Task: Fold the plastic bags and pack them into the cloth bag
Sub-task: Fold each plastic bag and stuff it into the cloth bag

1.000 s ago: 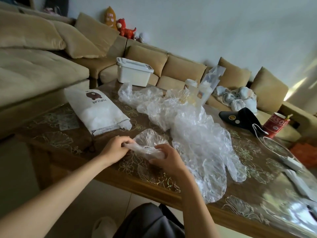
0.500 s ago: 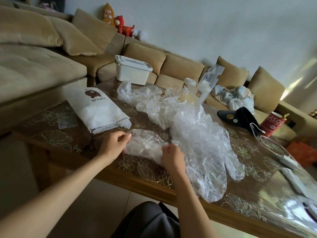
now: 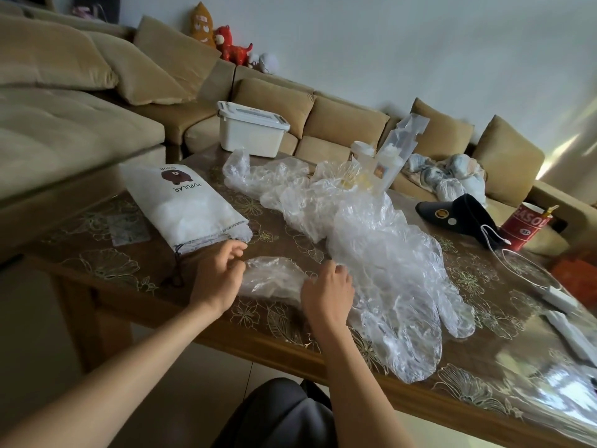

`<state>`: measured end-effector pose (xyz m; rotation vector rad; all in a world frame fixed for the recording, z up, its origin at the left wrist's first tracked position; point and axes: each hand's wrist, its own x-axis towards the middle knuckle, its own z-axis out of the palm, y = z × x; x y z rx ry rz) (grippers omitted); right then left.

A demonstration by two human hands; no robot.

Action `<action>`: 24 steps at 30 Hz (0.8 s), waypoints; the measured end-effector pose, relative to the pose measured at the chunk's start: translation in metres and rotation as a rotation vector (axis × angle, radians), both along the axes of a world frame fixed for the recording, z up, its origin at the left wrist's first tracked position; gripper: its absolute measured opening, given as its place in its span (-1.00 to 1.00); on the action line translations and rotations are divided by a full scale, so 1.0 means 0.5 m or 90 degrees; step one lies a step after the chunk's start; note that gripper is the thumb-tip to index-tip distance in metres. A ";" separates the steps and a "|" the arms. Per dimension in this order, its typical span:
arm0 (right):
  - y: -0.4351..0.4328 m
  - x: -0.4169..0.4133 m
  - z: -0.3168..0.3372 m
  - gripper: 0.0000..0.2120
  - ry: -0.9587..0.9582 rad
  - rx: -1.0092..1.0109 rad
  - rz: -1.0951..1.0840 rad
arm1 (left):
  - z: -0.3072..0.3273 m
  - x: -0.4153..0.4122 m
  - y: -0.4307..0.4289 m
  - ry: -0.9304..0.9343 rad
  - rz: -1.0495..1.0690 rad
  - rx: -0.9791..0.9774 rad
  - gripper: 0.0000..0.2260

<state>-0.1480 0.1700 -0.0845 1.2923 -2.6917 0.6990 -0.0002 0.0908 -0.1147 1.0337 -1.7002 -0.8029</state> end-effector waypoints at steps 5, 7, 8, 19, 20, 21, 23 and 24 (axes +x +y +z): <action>-0.009 0.052 0.016 -0.67 0.008 -0.129 0.274 | -0.009 0.008 -0.006 -0.122 -0.120 -0.115 -0.50; -0.007 0.061 -0.012 -0.58 0.008 0.040 0.331 | -0.014 0.002 -0.008 -0.214 -0.107 -0.124 -0.53; -0.006 0.059 -0.025 -0.54 0.010 0.123 0.326 | -0.014 -0.002 -0.009 -0.243 -0.088 -0.107 -0.57; 0.001 0.054 -0.023 -0.48 -0.049 0.156 0.253 | -0.005 -0.011 -0.004 -0.421 -0.017 -0.058 -0.69; -0.001 0.051 -0.014 -0.52 -0.062 0.111 0.237 | -0.006 -0.010 -0.007 -0.411 -0.029 -0.045 -0.70; -0.003 0.048 -0.003 -0.56 -0.079 0.051 0.216 | -0.003 -0.006 -0.010 -0.358 -0.045 -0.014 -0.73; -0.004 0.043 0.032 -0.59 -0.143 -0.080 0.177 | 0.027 0.009 -0.010 -0.177 -0.105 0.116 -0.88; -0.004 0.042 0.053 -0.59 -0.198 -0.143 0.167 | 0.048 0.019 -0.013 -0.106 -0.146 0.174 -0.94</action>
